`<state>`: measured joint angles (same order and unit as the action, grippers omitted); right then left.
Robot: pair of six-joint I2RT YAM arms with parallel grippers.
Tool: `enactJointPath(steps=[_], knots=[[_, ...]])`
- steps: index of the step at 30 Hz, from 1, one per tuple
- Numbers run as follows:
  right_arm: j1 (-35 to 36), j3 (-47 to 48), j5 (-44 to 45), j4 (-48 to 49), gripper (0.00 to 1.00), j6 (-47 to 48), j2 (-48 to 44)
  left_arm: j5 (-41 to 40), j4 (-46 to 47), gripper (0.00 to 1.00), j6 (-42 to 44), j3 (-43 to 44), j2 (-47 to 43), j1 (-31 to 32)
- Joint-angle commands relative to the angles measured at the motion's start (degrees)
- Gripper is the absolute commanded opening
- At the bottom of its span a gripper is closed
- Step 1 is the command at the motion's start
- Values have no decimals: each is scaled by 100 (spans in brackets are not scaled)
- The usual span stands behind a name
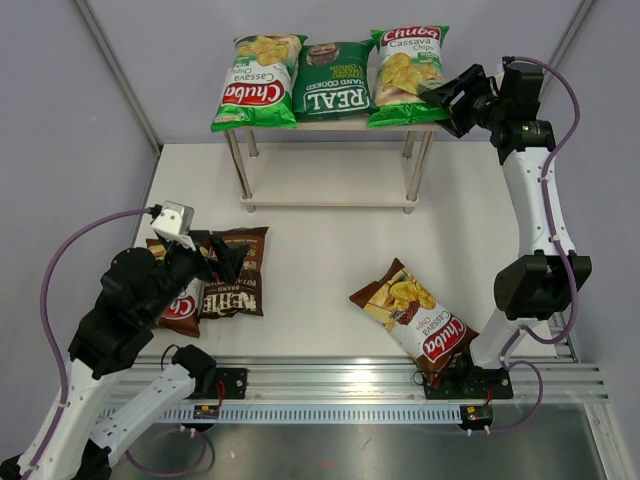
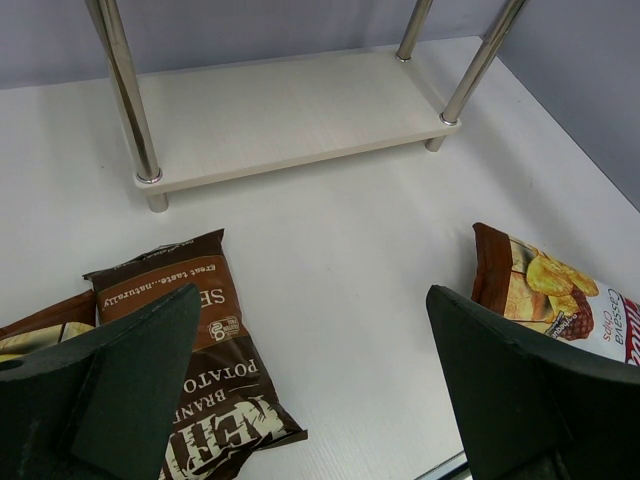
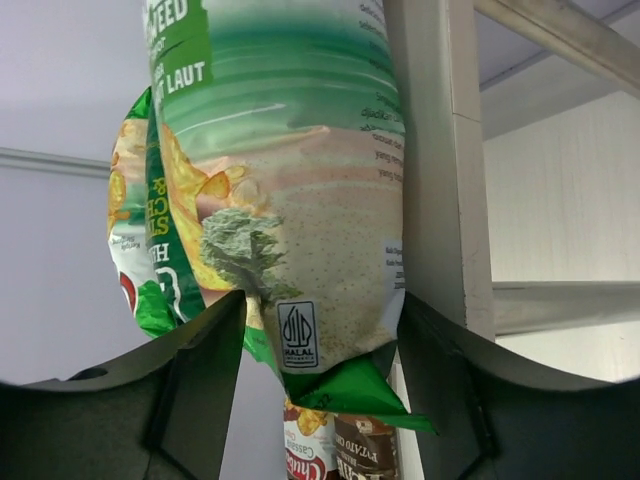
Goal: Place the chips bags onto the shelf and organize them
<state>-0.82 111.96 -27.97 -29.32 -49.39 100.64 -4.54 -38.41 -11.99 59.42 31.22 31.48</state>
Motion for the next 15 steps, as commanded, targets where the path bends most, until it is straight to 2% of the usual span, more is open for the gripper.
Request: enactJointPath(steps=[1, 5, 6, 8, 9, 15], knots=[[-216, 256, -122, -196, 70, 297, -79, 155, 335, 99, 83, -36, 33, -28], [-322, 256, -244, -284, 80, 438, -141, 207, 343, 99, 74, -27, 86, -46], [-340, 239, -236, -293, 87, 473, -193, 234, 343, 99, 65, -18, 94, -55], [-401, 203, -192, -337, 90, 526, -264, 269, 352, 99, 56, -18, 112, -55], [-428, 186, -226, -337, 99, 544, -325, 286, 352, 99, 56, -9, 121, -55], [-533, 80, -315, -469, 100, 869, -676, 226, 308, 99, -119, 87, 235, -64]])
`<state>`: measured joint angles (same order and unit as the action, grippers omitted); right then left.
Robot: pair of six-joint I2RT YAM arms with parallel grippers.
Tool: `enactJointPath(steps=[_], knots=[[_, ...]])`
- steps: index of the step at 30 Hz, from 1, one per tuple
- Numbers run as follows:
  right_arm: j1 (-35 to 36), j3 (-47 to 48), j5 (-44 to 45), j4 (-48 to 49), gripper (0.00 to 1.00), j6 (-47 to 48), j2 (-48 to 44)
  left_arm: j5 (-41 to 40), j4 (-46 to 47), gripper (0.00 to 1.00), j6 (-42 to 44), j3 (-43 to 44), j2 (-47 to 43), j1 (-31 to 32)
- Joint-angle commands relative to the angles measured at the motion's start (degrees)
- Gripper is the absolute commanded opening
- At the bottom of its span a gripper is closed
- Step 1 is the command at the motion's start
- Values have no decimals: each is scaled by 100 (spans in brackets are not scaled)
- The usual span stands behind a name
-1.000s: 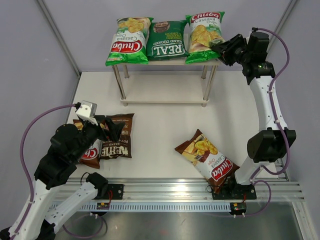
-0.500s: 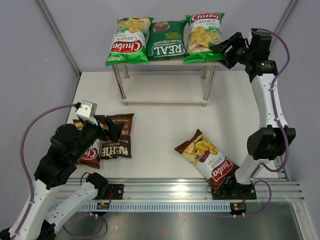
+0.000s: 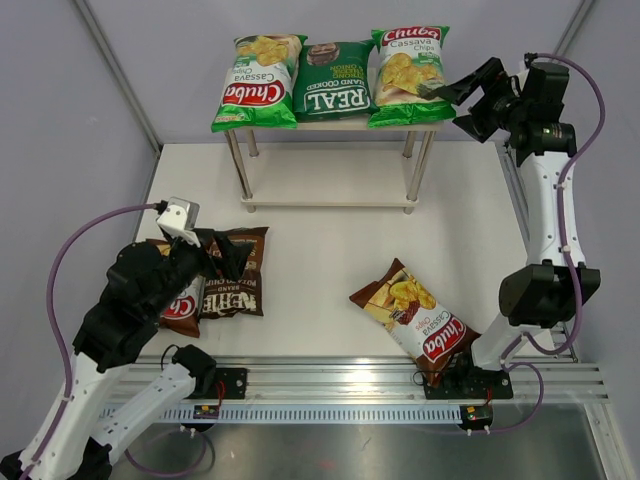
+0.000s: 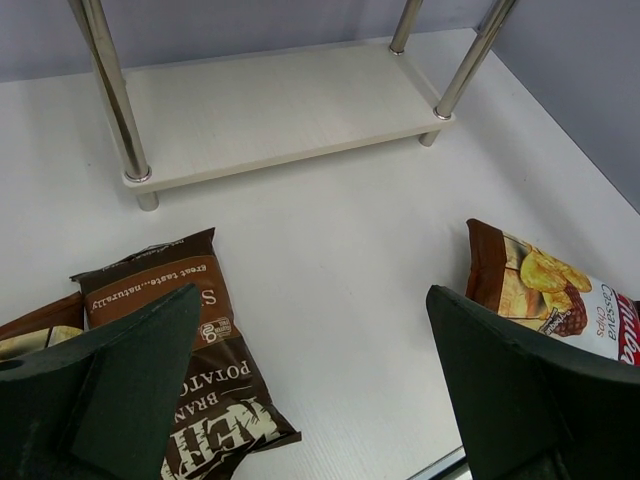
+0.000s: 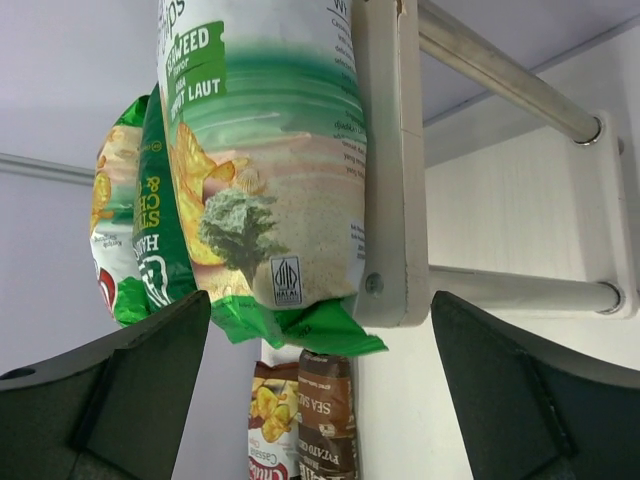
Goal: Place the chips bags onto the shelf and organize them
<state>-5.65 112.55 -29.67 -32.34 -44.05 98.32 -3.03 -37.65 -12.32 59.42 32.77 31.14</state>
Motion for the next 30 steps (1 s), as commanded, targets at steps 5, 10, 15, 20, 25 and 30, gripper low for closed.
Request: enactJointPath(steps=[5, 10, 15, 20, 25, 30], knots=[[-138, -470, 689, -519, 99, 1108, -1130, -49, 231, 99, -981, 26, 133, -29], [-156, -2073, 1867, -511, 99, 1469, -2719, 502, 1369, 99, -2508, -1165, 203, -20], [-156, -4150, 1606, 499, 99, 1119, -4668, 892, 2919, 99, -3487, -2345, 510, 304], [-156, -5732, 614, 825, 100, 152, -5551, 909, 4712, 99, -4129, -3128, 1553, 955], [-156, -6482, -617, 922, 99, -226, -6087, 1112, 6469, 99, -4770, -3534, 2679, 1438], [-156, -6422, -803, 729, 99, -332, -6571, 927, 7182, 99, -5026, -3384, 4119, 1965]])
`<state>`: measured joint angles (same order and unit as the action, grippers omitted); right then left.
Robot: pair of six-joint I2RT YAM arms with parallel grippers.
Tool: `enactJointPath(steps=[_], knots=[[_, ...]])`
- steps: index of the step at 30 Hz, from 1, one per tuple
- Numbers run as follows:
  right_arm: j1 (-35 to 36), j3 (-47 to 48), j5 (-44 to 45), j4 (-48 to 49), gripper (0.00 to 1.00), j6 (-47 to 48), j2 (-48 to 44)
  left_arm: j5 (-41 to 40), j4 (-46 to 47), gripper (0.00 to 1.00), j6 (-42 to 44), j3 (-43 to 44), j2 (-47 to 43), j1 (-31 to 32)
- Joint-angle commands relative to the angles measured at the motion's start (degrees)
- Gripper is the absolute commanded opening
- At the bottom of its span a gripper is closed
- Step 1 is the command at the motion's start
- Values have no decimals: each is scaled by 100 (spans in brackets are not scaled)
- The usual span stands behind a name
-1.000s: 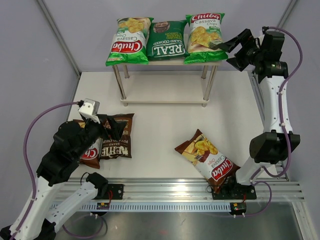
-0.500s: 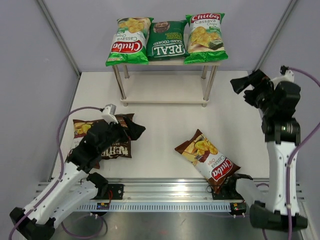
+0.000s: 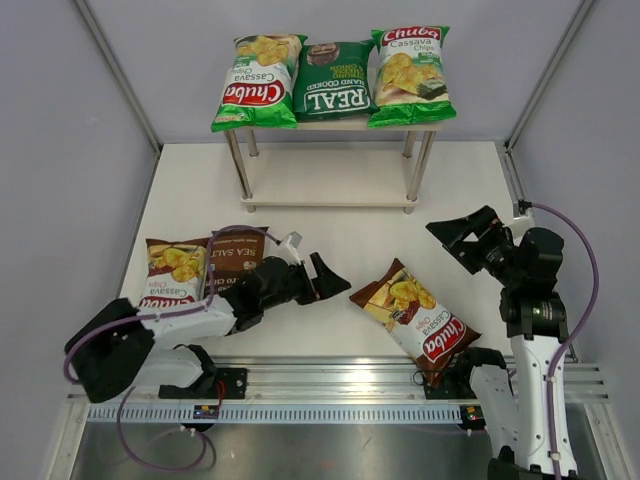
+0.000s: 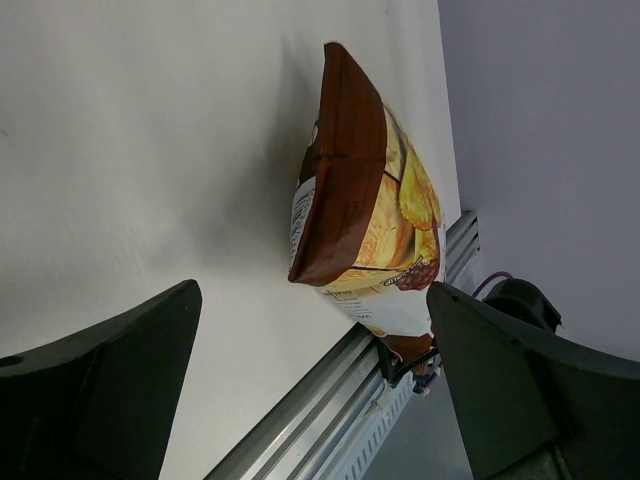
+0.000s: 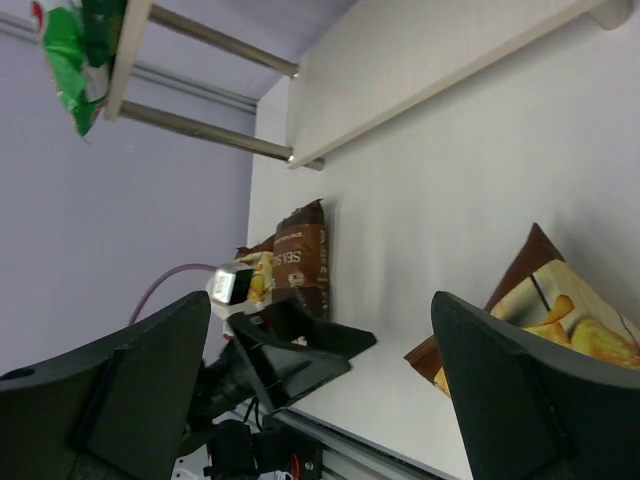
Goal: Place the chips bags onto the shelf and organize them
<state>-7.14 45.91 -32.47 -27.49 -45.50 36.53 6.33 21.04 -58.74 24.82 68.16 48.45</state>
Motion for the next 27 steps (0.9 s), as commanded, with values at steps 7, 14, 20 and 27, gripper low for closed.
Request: enactJointPath(steps=[7, 14, 20, 27], knots=[[2, 577, -1129, 331, 99, -451, -498, 254, 2744, 99, -744, 198, 2057, 534], [45, 700, -1332, 394, 99, -487, -489, 1028, 4083, 99, -1306, 681, 3588, 587], [98, 753, -1376, 437, 99, -478, -428, 1397, 4786, 96, -1570, 1051, 4275, 613], [134, 797, -1359, 393, 99, -381, -393, 1582, 6332, 56, -2009, 1175, 4979, 648]])
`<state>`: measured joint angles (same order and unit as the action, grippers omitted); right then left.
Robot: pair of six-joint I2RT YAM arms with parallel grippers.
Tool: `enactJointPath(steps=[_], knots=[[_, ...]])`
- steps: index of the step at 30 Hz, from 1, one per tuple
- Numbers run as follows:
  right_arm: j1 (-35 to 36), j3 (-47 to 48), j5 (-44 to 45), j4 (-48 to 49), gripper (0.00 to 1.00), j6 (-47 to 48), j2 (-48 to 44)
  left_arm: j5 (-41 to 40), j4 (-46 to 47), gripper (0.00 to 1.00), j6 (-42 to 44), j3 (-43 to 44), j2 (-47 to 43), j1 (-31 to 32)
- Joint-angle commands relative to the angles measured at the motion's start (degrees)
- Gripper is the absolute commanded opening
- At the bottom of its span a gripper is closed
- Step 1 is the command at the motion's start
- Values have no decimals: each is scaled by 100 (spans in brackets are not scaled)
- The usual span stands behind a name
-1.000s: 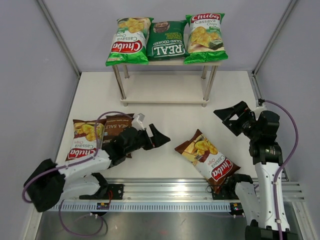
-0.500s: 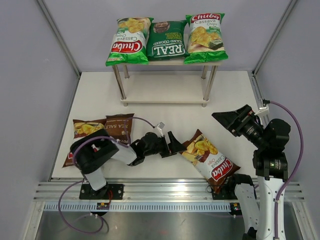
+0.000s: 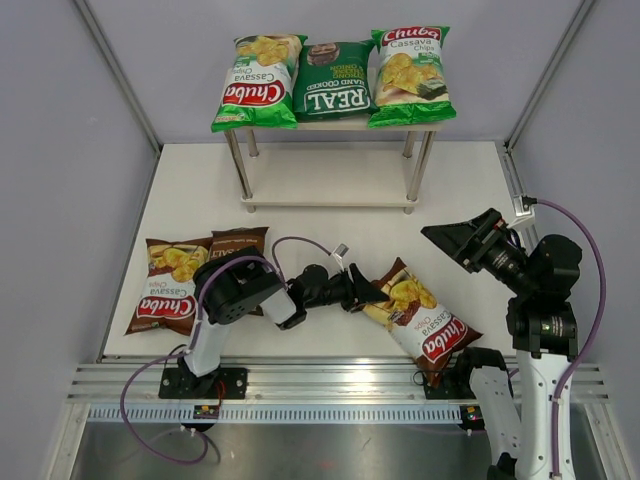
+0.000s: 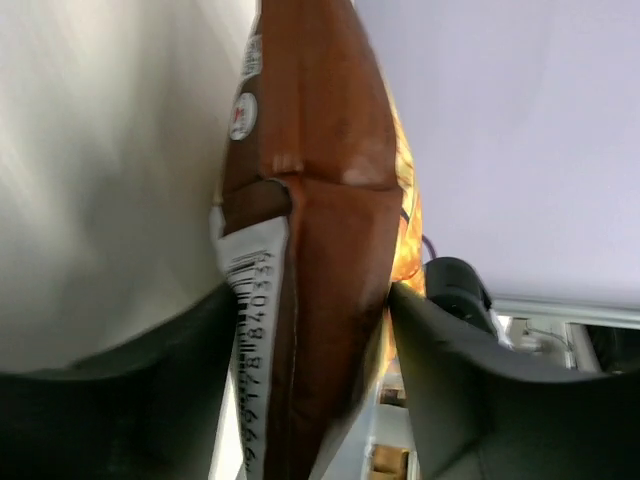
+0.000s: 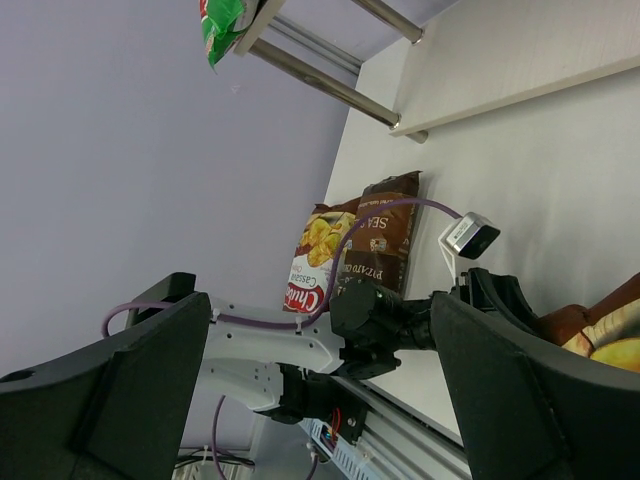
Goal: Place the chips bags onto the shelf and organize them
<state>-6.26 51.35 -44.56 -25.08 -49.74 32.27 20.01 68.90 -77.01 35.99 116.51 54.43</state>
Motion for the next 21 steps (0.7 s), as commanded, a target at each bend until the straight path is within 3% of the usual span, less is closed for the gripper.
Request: enactJointPath(steps=[1, 4, 10, 17, 21], knots=[[46, 226, -124, 144, 99, 78, 34, 196, 1886, 44, -174, -47, 101, 41], [46, 147, -97, 161, 99, 87, 16, 117, 2187, 26, 10, -363, -241, -3], [81, -475, -246, 573, 100, -80, -98, 187, 2646, 7, 73, -1093, -1050, -582], [81, -1100, -238, 846, 100, -168, -107, 372, 2637, 1, -33, -1945, -2464, -1714], [81, -1645, -544, 1565, 100, -841, -81, 372, 2278, 1, -68, -2262, -3361, -2235]])
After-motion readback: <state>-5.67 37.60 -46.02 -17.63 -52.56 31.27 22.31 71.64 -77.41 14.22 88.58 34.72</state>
